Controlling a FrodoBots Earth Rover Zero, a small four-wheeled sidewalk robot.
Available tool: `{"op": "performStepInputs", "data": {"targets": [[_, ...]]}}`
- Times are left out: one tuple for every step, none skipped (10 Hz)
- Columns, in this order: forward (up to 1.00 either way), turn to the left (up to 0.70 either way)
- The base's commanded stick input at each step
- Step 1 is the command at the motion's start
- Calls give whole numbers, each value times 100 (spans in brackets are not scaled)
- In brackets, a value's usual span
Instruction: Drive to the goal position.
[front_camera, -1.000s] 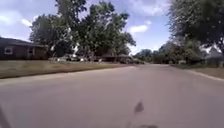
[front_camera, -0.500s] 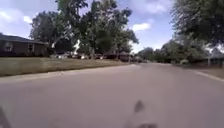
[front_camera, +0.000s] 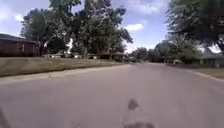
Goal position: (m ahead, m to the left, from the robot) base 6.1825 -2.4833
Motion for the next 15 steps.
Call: {"op": "performStepInputs", "data": {"targets": [[100,0],[100,0],[100,0],[100,0],[100,0],[100,-2],[100,-7],[100,-12],[100,-10],[100,0],[100,0],[100,0],[100,0],[100,-1],[100,-11]]}}
